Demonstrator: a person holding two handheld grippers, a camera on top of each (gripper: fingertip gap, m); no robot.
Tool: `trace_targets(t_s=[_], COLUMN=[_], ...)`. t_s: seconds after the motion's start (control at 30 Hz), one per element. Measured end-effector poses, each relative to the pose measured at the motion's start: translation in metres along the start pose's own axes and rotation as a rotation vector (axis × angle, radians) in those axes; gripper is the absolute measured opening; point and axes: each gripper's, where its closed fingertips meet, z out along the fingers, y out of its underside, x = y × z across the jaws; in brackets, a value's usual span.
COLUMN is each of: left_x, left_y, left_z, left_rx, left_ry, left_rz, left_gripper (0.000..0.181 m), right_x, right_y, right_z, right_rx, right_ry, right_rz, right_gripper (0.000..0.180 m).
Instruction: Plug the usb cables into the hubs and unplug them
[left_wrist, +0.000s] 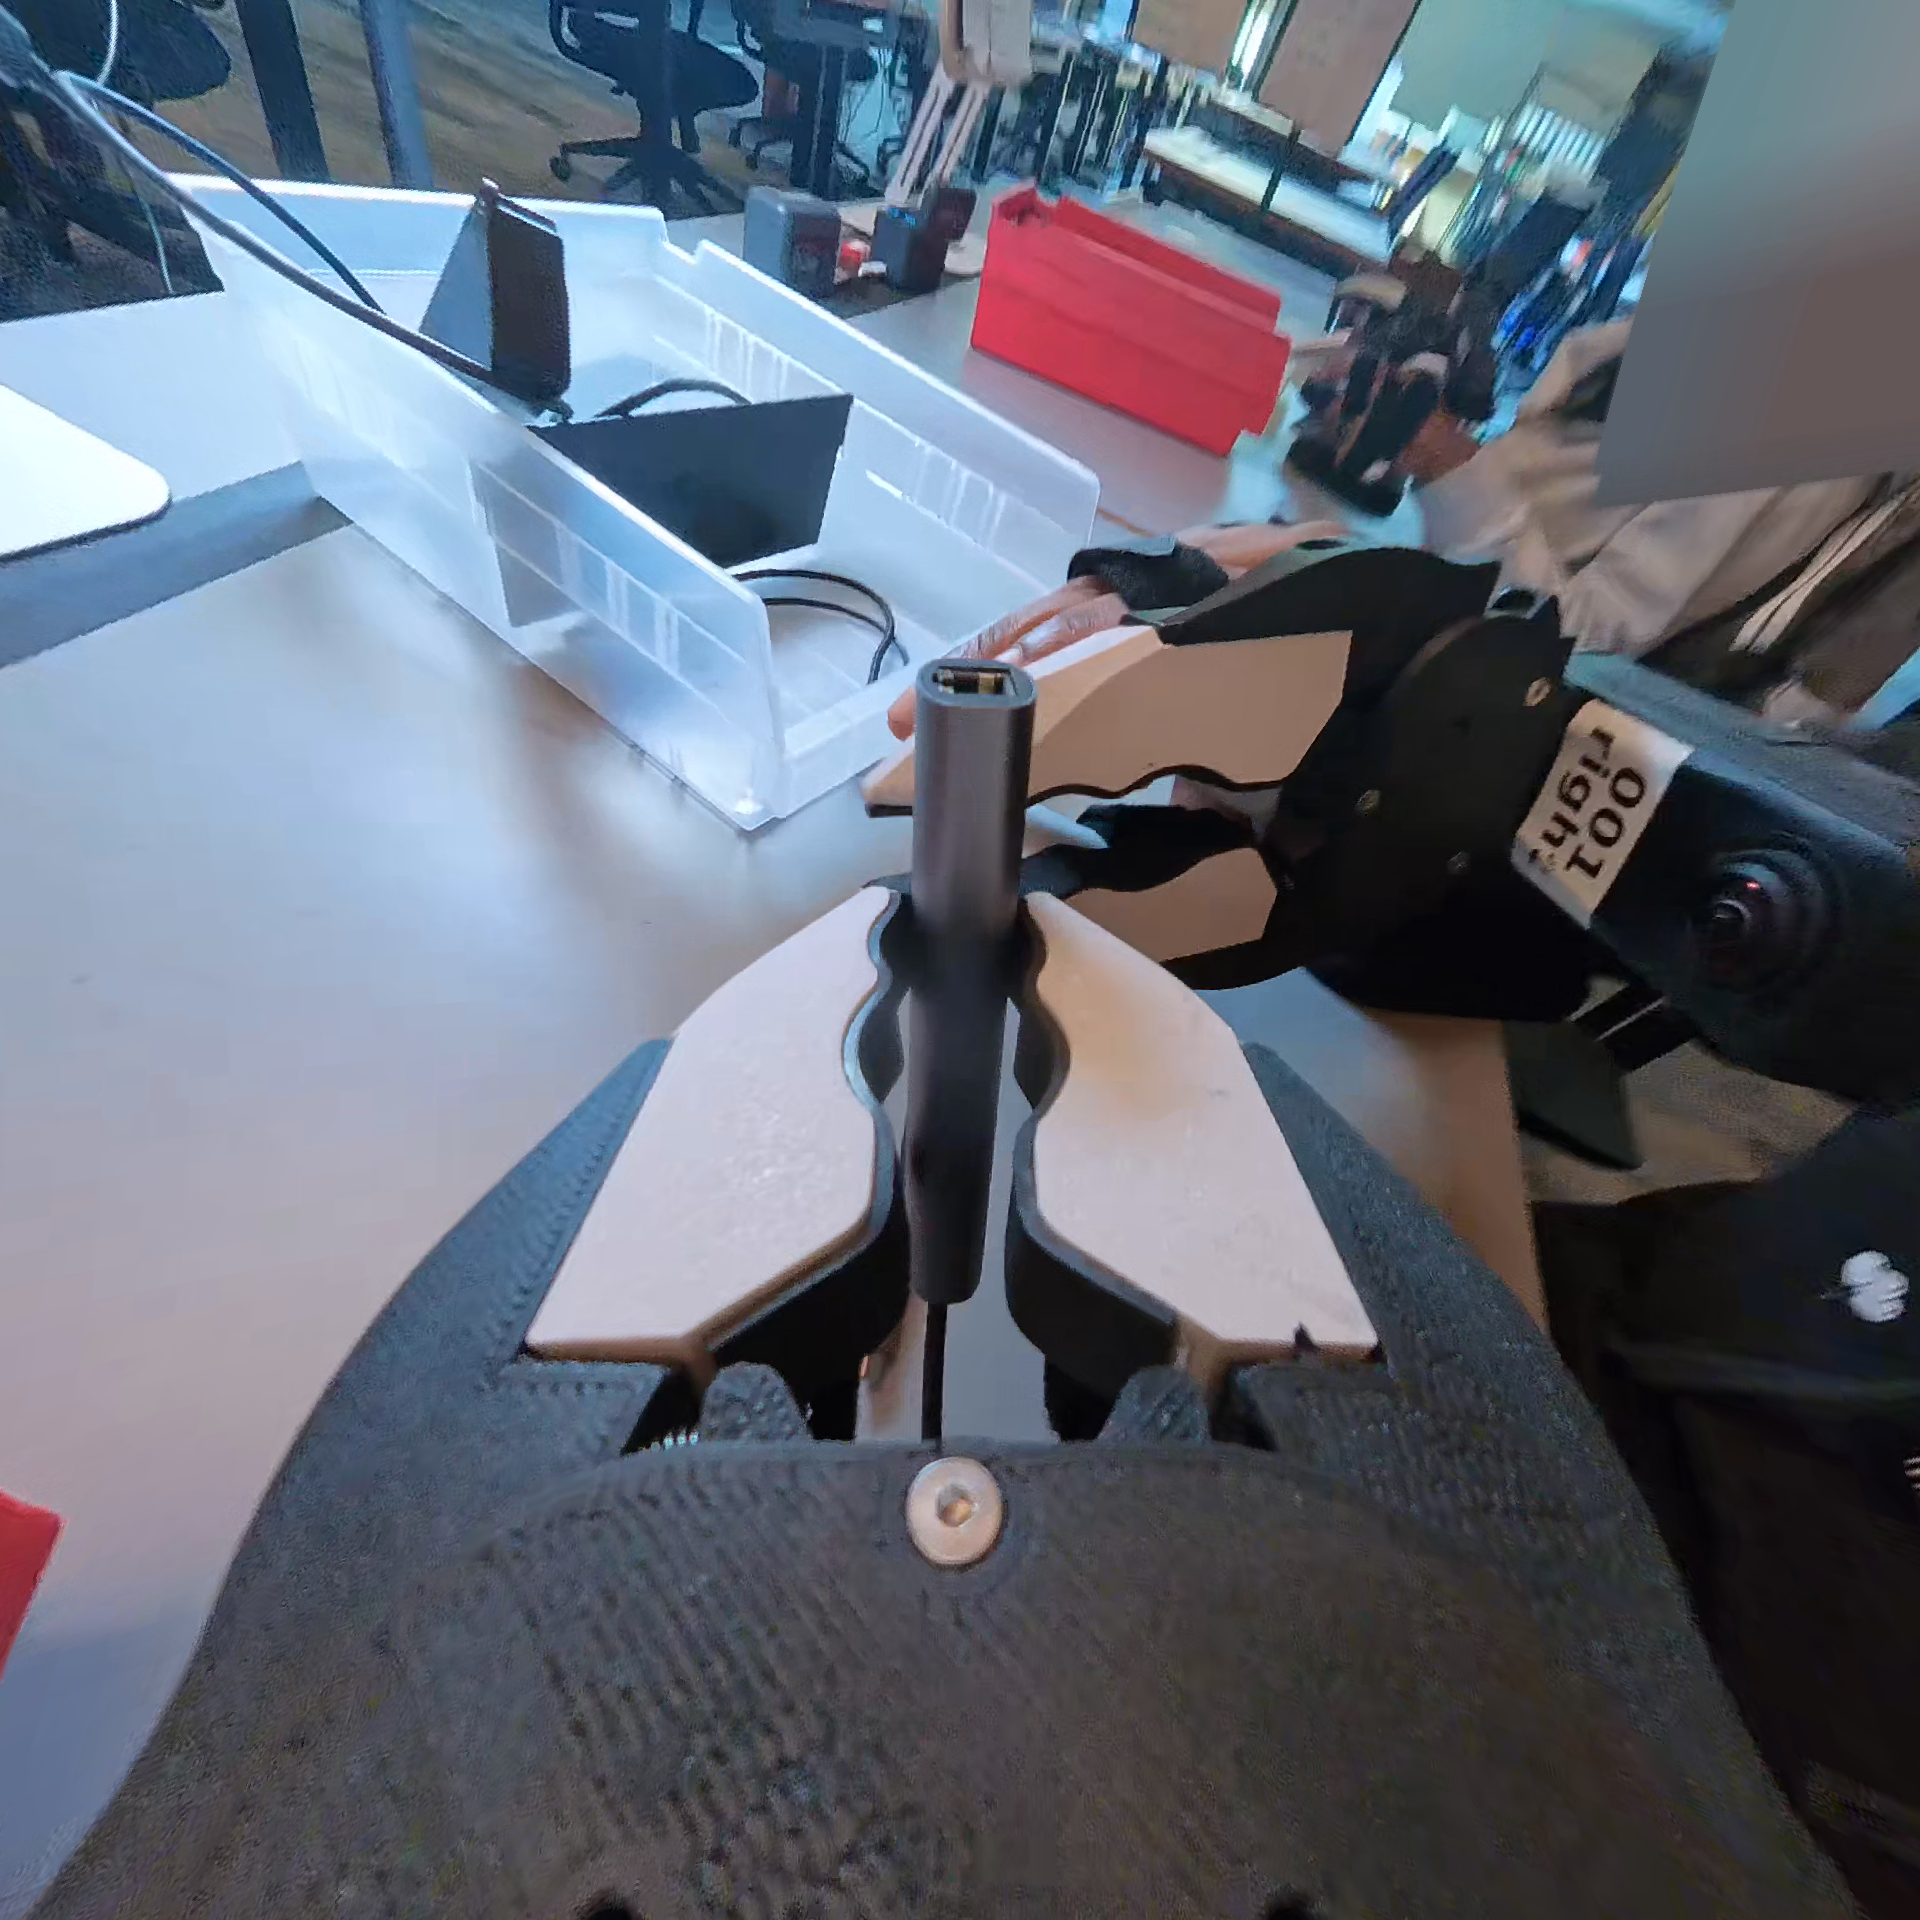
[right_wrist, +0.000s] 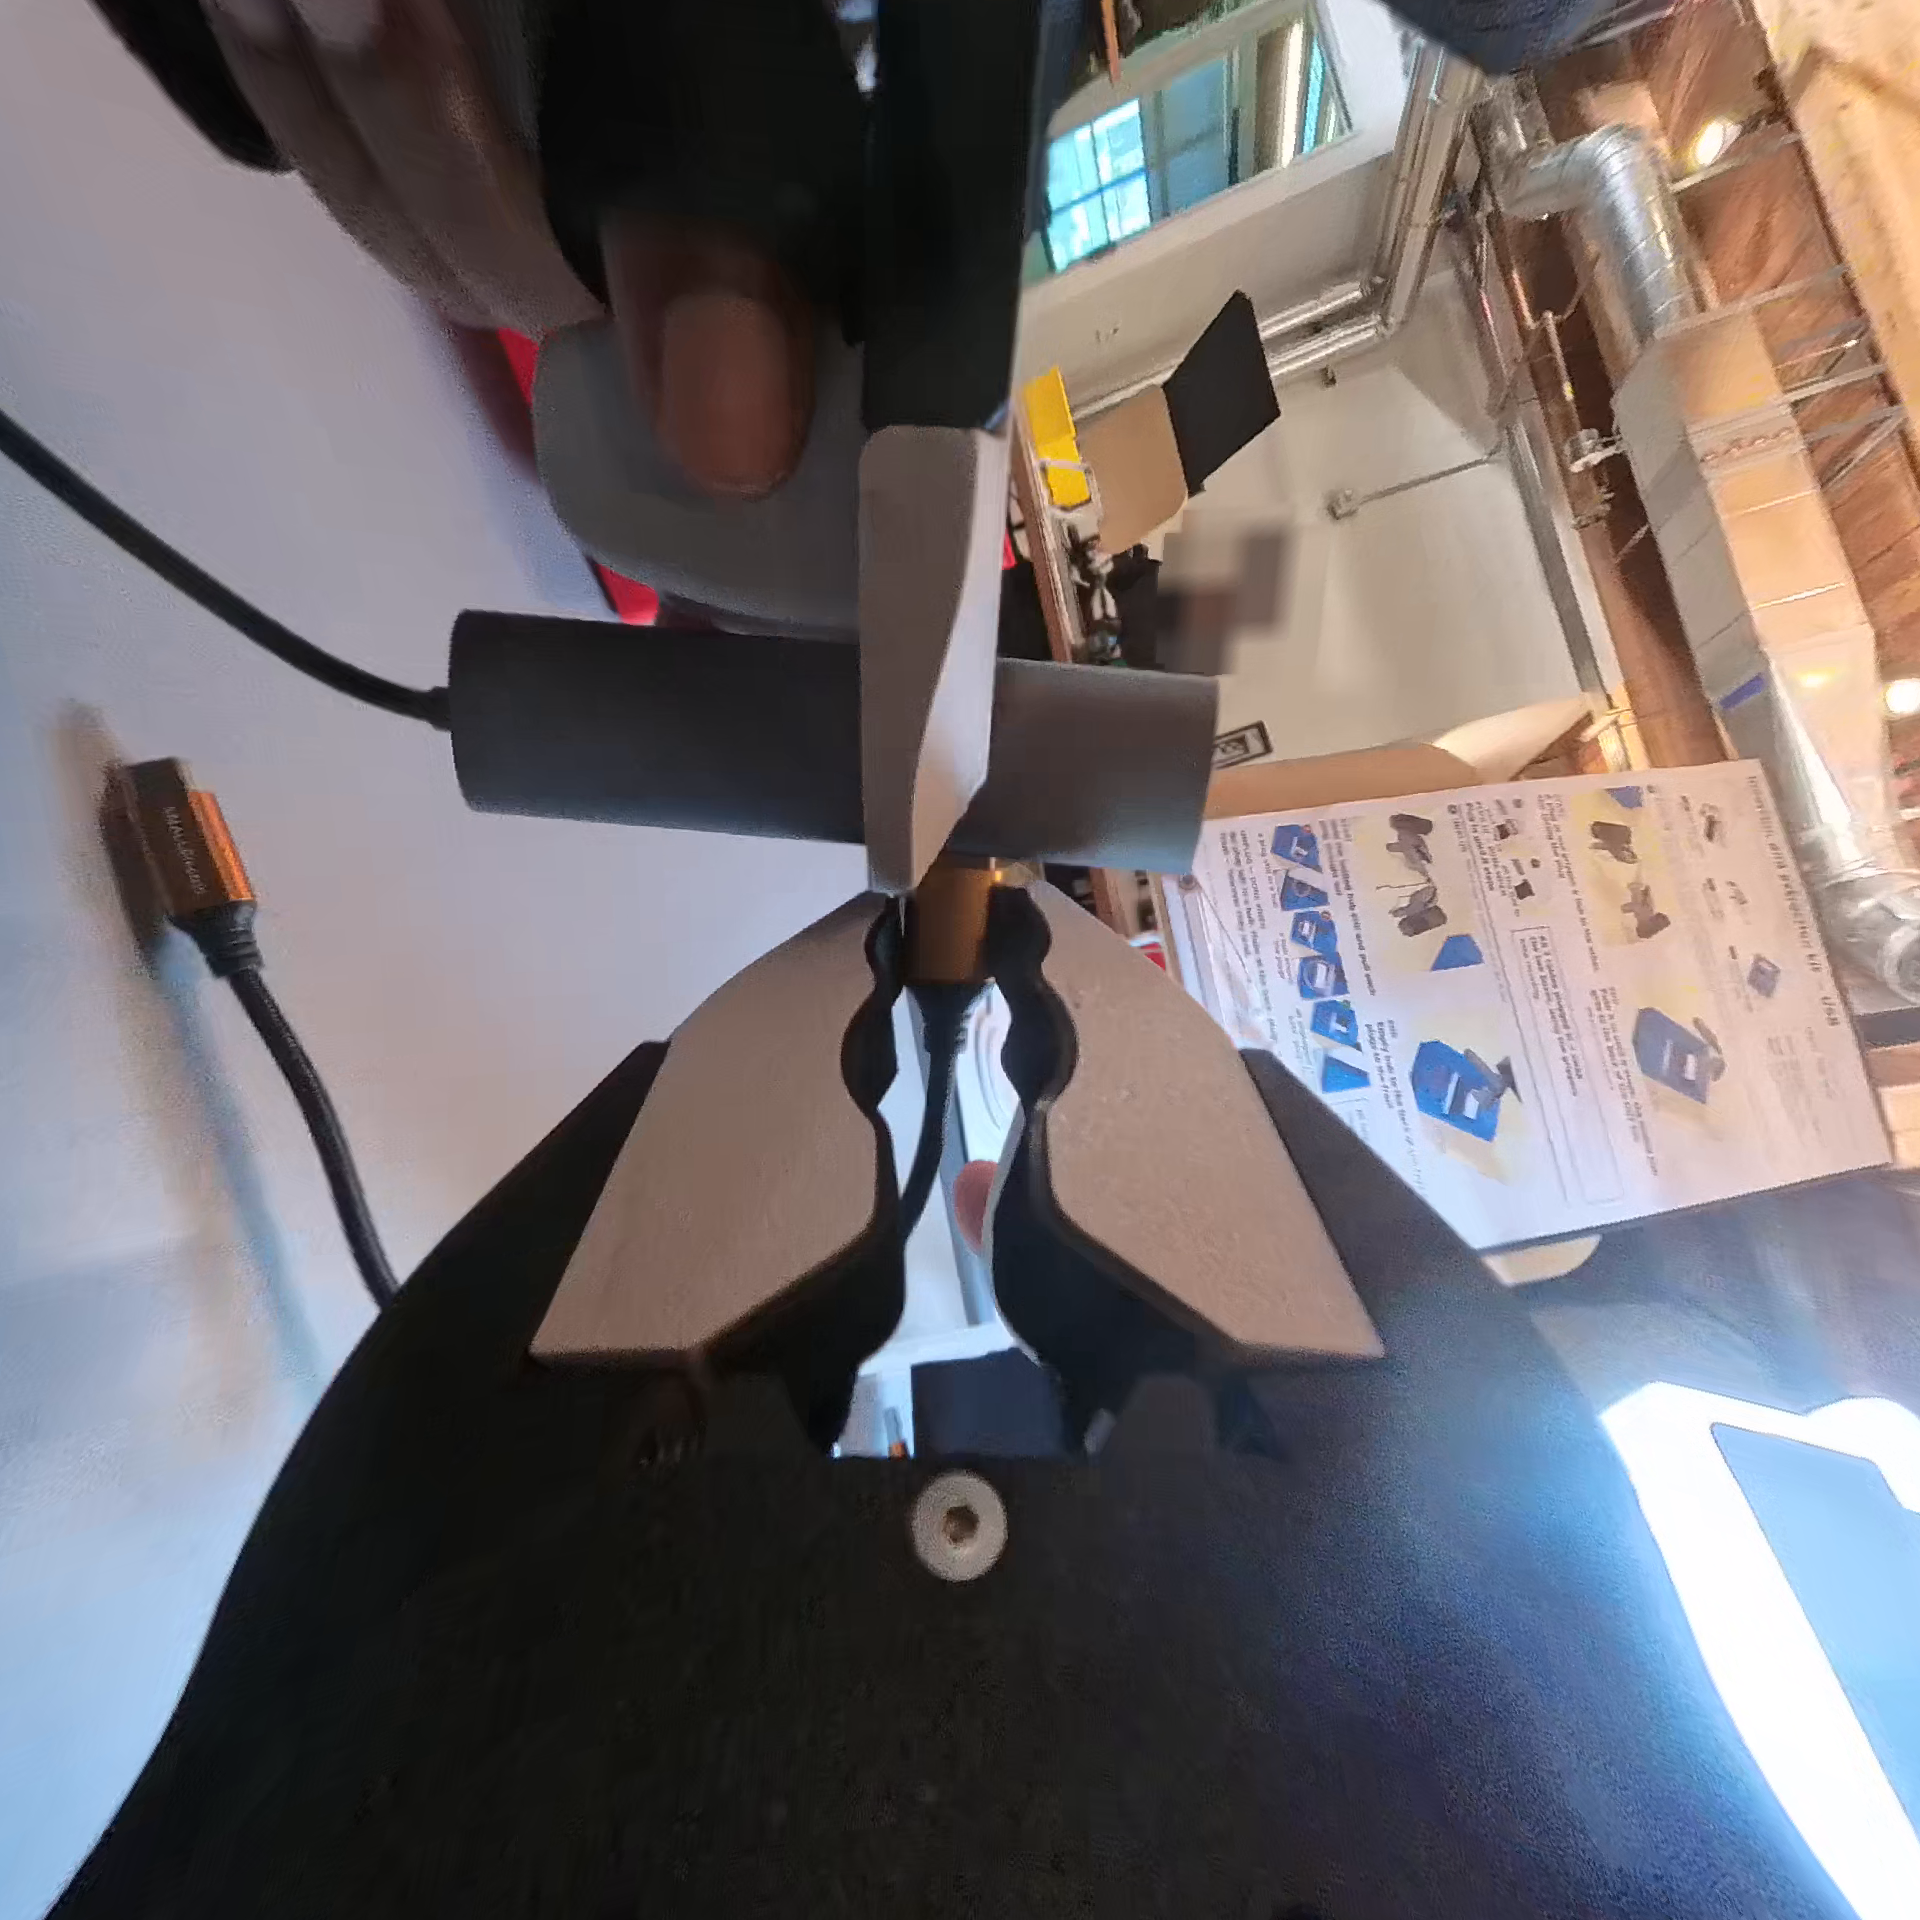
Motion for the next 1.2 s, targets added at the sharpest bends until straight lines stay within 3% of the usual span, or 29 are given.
trace_targets(t_s=[0.17,0.33,0.4,0.43,0.5,0.57,0.77,0.9,1.0,1.03,1.1,1.2], left_x=[-0.004,-0.015,-0.023,-0.029,-0.027,-0.022,-0.027,-0.037,-0.038,-0.037,-0.034,-0.031], left_y=[-0.007,-0.019,-0.053,-0.073,-0.068,-0.048,-0.031,-0.013,-0.006,-0.005,-0.007,-0.011], left_z=[-0.003,-0.002,-0.037,-0.07,-0.083,-0.062,-0.047,-0.036,-0.029,-0.028,-0.028,-0.032], left_rx=[0.065,0.153,0.355,0.45,0.37,0.302,0.29,0.268,0.242,0.24,0.243,0.261], left_ry=[0.041,-0.037,-0.083,-0.115,-0.191,-0.168,-0.094,-0.071,-0.075,-0.071,-0.061,-0.065], left_rz=[-0.119,-0.108,-0.105,-0.084,0.078,0.087,0.027,-0.048,-0.026,-0.019,-0.008,0.015], left_gripper=[0.018,0.017,0.017,0.017,0.018,0.017,0.017,0.017,0.017,0.017,0.017,0.017], right_x=[0.001,0.006,-0.001,-0.005,0.029,0.079,0.186,0.179,0.143,0.136,0.128,0.13], right_y=[0.002,0.013,0.065,0.08,0.033,0.014,0.088,0.163,0.204,0.213,0.213,0.176], right_z=[0.005,0.014,0.014,0.006,-0.016,-0.021,-0.047,-0.052,-0.043,-0.041,-0.035,-0.027], right_rx=[0.013,-0.047,-0.27,-0.256,-0.037,-0.012,-0.104,-0.338,-0.493,-0.535,-0.525,-0.368], right_ry=[-0.049,-0.057,-0.088,-0.094,0.013,0.076,0.286,0.323,0.172,0.15,0.107,0.062], right_rz=[0.061,0.126,0.128,0.181,0.234,0.283,0.366,0.268,0.328,0.349,0.411,0.534], right_gripper=[0.018,0.018,0.018,0.018,0.017,0.017,0.017,0.017,0.017,0.028,0.052,0.057])
